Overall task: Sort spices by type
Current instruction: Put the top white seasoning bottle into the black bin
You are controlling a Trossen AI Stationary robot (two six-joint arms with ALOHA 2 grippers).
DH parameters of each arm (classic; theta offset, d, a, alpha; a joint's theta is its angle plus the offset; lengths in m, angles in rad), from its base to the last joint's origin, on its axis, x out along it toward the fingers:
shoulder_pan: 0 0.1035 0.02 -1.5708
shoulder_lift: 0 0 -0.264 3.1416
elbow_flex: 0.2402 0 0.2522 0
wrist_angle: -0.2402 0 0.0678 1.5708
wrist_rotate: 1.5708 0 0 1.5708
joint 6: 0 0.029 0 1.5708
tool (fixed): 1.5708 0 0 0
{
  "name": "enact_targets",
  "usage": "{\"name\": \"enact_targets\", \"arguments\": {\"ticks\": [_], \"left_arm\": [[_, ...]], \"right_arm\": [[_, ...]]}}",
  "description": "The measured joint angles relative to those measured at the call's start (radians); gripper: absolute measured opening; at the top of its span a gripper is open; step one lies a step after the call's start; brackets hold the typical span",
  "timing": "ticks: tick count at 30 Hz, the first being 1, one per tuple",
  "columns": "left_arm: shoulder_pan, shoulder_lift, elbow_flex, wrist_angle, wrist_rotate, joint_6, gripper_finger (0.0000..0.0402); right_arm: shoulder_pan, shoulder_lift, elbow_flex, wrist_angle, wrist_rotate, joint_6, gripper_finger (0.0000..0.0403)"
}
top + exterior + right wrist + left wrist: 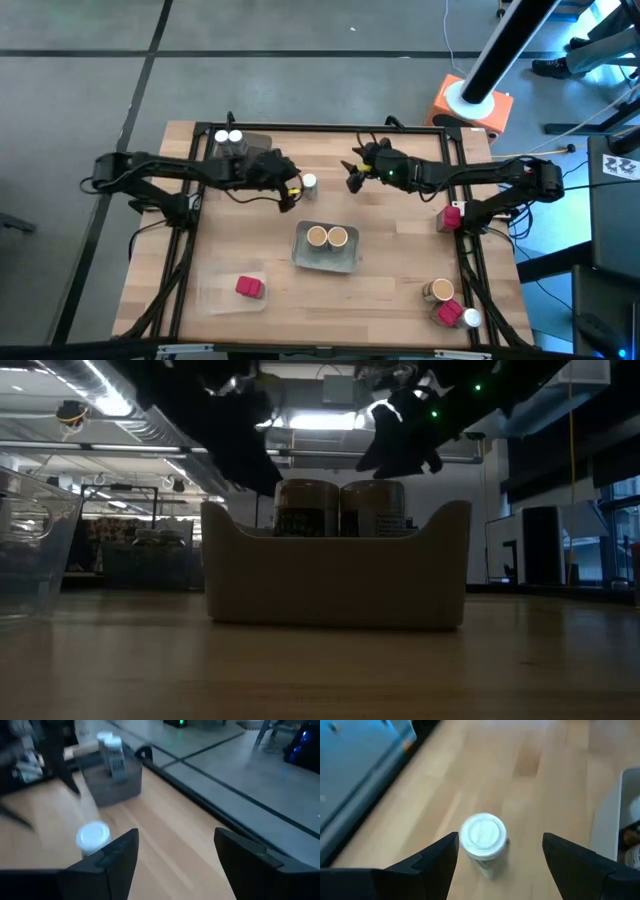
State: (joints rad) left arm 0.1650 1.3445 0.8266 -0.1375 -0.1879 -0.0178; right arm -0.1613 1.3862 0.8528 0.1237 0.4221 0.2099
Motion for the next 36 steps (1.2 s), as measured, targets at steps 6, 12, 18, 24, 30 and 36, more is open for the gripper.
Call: {"name": "enact_targets", "arguments": {"ticks": [6, 12, 18, 24, 30, 36], "left_arm": [[0.0, 0.17, 0.139, -0.098, 0.002, -0.059, 0.0276], [-0.002, 0.238, 0.181, -0.1, -0.018, -0.108, 0.0276], [0.002, 0.243, 0.181, -0.116, -0.131, -0.117, 0.0276], [0.002, 0.243, 0.181, -0.116, -0.15, -0.136, 0.0276], [-0.009, 0.208, 0.181, -0.112, -0.183, -0.133, 0.0276], [0.006, 0.184, 0.181, -0.113, -0.284, -0.169, 0.0276]], "right_arm": [[-0.009, 0.0, 0.016, -0.057, -0.059, -0.01, 0.0259], [-0.009, 0.001, 0.016, -0.172, -0.075, 0.002, 0.0259], [-0.01, 0.001, 0.016, -0.165, -0.049, 0.019, 0.0259], [-0.009, 0.001, 0.016, -0.122, -0.049, 0.02, 0.0259], [-0.009, 0.001, 0.016, -0.125, -0.049, 0.02, 0.0259], [-0.009, 0.001, 0.016, -0.125, -0.049, 0.02, 0.0259]]}}
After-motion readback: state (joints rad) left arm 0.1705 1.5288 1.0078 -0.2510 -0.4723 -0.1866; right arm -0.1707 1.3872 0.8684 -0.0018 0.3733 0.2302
